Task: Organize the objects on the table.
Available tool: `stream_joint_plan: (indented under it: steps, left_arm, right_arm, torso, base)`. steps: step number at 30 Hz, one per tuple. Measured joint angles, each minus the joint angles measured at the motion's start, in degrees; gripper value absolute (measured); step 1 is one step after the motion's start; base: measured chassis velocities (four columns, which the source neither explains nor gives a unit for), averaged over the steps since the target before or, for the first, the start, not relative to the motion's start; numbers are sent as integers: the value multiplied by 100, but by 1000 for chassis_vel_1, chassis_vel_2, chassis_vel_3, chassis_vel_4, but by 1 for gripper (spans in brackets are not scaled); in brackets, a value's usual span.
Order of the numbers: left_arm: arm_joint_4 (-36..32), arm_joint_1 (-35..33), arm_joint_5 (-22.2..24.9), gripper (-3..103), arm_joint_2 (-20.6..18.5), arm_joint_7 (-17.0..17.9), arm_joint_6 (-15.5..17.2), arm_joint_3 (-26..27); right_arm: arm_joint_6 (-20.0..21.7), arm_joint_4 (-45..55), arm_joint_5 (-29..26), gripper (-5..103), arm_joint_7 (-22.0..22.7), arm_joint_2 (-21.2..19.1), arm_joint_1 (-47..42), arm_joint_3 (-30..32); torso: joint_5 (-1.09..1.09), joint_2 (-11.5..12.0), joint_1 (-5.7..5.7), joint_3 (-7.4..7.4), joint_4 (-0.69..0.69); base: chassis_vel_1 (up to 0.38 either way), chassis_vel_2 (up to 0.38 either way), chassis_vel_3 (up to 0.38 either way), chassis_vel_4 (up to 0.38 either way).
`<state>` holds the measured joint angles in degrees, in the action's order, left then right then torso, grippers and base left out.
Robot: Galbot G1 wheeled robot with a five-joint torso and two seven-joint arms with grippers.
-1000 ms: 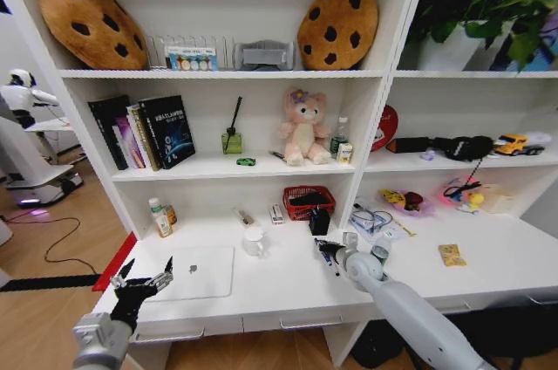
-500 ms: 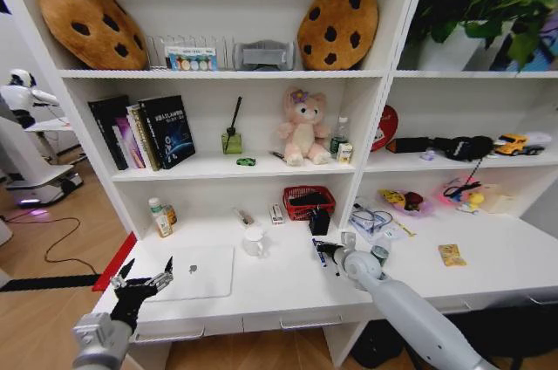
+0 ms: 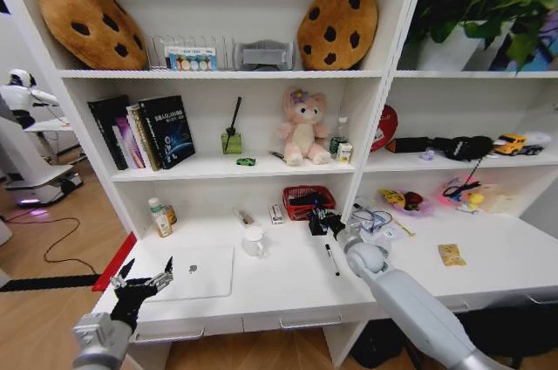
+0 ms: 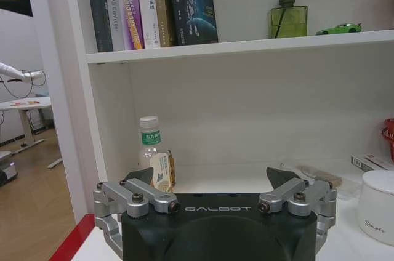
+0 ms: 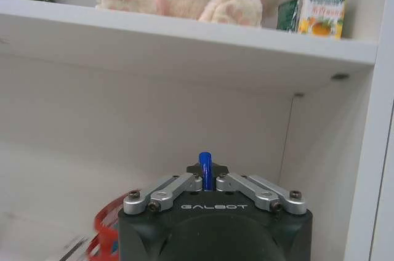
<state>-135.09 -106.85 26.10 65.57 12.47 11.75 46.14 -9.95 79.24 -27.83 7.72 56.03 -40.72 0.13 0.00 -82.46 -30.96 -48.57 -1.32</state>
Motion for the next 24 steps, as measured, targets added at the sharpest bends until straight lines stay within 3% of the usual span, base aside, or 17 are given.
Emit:
stream_joint_plan:
  steps: [2,7,9,10,12,17,24]
  left_arm:
    - [0,0,0,100,0,0,0,0]
    - [0,0,0,100,0,0,0,0]
    - [0,0,0,100,0,0,0,0]
    - [0,0,0,100,0,0,0,0]
    - [0,0,0,100,0,-2,0,0]
    - [0,0,0,100,0,-1,0,0]
    - [0,0,0,100,0,0,0,0]
  right_arm:
    - [-348,-332,81,6,20,162,192,-16]
    - [-469,-471,18,6,69,252,283,-43]
    - [-1145,-1193,155,6,189,559,510,-193]
    - [-1145,-1193,155,6,189,559,510,-193]
    - [-2317,-2442,960,6,170,1285,820,-233]
    - [-2305,-2377,1013,2,234,1302,758,-226]
    - [-2048,-1850,935,23,346,929,535,-152]
  torso:
    - [0,0,0,0,1]
    - [-3,-1,0,0,-1]
    - [-2,0,0,0,0]
    - [-2,0,0,0,0]
    - [0,0,0,-1,3]
    - [-1,0,0,0,1]
    - [0,0,0,1,-2]
  base:
    - [0,0,0,0]
    - [0,0,0,0]
    - [0,0,0,0]
    - [0,0,0,0]
    - [0,0,0,0]
    - [0,0,0,0]
    - [0,0,0,0]
